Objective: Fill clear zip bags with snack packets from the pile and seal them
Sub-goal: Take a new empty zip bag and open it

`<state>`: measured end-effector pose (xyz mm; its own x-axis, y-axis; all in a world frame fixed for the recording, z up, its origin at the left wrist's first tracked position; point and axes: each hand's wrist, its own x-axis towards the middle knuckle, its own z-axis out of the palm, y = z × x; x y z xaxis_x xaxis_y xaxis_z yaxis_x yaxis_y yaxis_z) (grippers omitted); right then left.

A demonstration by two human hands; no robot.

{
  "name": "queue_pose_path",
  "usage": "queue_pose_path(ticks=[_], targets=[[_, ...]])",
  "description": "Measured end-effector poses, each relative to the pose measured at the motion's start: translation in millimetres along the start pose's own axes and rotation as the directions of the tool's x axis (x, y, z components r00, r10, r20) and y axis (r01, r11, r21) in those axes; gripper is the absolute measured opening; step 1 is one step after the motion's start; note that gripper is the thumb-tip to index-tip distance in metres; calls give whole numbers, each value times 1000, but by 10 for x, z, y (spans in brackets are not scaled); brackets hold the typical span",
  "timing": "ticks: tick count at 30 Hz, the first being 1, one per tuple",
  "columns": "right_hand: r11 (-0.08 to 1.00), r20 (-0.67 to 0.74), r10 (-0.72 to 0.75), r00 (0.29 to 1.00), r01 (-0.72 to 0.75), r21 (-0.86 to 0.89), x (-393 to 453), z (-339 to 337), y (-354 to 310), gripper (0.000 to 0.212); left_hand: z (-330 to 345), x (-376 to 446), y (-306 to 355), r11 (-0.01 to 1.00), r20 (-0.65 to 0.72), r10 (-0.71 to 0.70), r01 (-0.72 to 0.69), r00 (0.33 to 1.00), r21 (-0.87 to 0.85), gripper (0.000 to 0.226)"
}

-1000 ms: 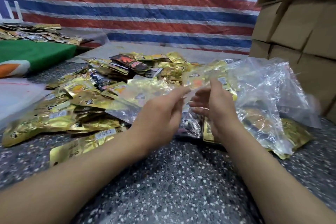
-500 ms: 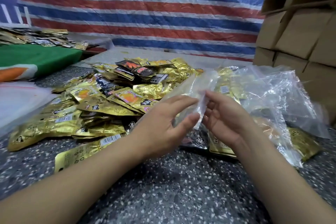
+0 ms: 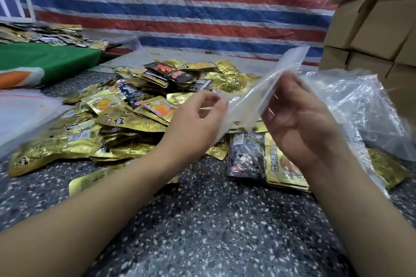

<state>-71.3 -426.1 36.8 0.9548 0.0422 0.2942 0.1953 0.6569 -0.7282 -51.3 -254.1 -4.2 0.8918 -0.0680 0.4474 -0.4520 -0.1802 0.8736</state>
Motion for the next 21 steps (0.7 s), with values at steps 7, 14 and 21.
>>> queue_pose_path(ticks=[7, 14, 21], targets=[[277, 220, -737, 640, 582, -765, -129, 60, 143, 2, -62, -8, 49, 993, -177, 101, -89, 979, 77, 15], [-140, 532, -503, 681, 544, -828, -103, 60, 251, 6, -156, -3, 71, 880, -156, 433, -380, 888, 284, 28], [457, 59, -99, 993, 98, -884, -79, 48, 363, 14, -43, -67, -19, 887, 118, 350, -369, 929, 278, 25]])
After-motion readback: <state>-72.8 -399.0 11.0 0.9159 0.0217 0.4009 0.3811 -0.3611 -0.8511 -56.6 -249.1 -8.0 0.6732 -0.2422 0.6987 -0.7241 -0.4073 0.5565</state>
